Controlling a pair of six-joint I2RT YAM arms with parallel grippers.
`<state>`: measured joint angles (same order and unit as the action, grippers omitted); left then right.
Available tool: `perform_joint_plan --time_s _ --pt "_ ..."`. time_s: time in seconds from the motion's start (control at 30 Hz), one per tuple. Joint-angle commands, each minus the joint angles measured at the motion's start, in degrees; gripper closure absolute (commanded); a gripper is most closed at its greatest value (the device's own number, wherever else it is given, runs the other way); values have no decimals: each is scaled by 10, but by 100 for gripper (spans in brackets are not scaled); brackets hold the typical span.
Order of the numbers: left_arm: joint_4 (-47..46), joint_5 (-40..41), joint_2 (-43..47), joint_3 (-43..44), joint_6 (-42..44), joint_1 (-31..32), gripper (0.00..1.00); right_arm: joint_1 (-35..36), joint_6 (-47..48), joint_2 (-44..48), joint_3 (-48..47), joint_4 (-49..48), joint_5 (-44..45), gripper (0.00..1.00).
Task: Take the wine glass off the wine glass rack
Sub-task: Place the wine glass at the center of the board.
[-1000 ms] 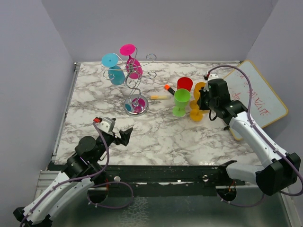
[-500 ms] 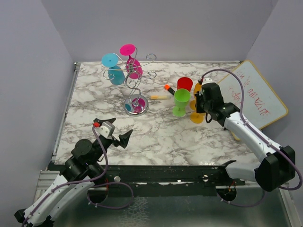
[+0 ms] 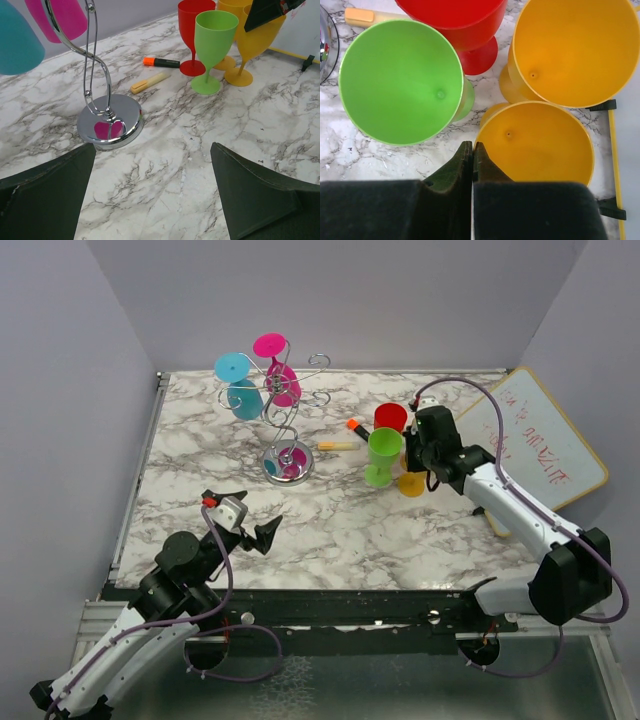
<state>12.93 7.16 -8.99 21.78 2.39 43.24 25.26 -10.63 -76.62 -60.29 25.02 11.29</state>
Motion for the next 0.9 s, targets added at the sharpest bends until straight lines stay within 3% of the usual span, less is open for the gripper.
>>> perform_joint_plan --time_s 0.0,0.57,0.87 --pt "-1 -9 -3 1 -7 -2 1 4 -18 -25 -32 65 -8 95" --pt "3 32 1 11 -42 -4 1 5 -30 -33 -75 100 -10 81" --pt "8 44 18 12 -46 -5 1 4 -38 -20 -90 89 -2 80"
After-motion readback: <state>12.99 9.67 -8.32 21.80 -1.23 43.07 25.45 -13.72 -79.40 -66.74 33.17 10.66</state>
